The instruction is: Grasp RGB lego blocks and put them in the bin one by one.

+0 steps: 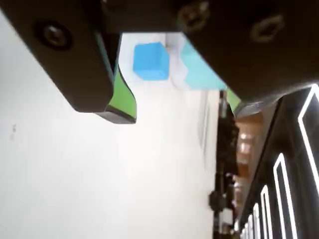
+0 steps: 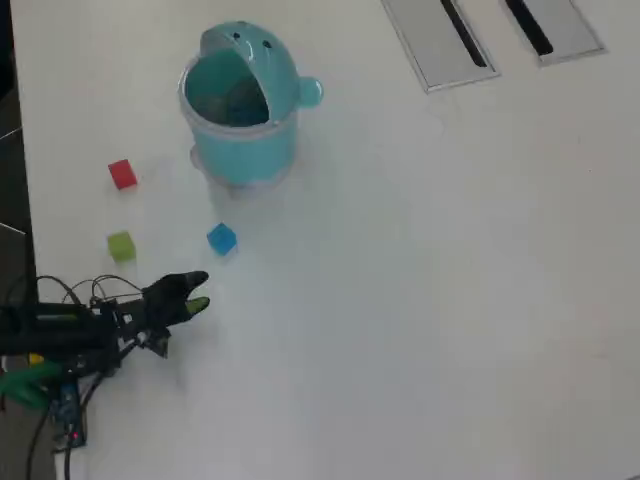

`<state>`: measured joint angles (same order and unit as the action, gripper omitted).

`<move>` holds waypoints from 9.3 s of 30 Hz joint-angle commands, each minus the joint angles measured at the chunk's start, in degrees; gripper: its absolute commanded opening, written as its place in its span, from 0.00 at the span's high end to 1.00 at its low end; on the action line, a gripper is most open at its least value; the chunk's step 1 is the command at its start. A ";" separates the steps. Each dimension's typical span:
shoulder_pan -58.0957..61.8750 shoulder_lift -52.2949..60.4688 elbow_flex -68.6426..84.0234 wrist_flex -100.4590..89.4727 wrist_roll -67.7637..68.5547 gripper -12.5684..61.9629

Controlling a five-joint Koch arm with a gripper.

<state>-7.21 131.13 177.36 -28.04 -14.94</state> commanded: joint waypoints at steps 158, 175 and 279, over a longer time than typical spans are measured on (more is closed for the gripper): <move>-57.92 -48.34 -84.90 43.42 -83.50 0.69; -51.50 -43.33 -97.65 43.42 -83.50 0.69; -47.37 -50.01 -128.76 107.40 -82.88 0.43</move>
<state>-53.61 77.87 49.66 81.56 -97.82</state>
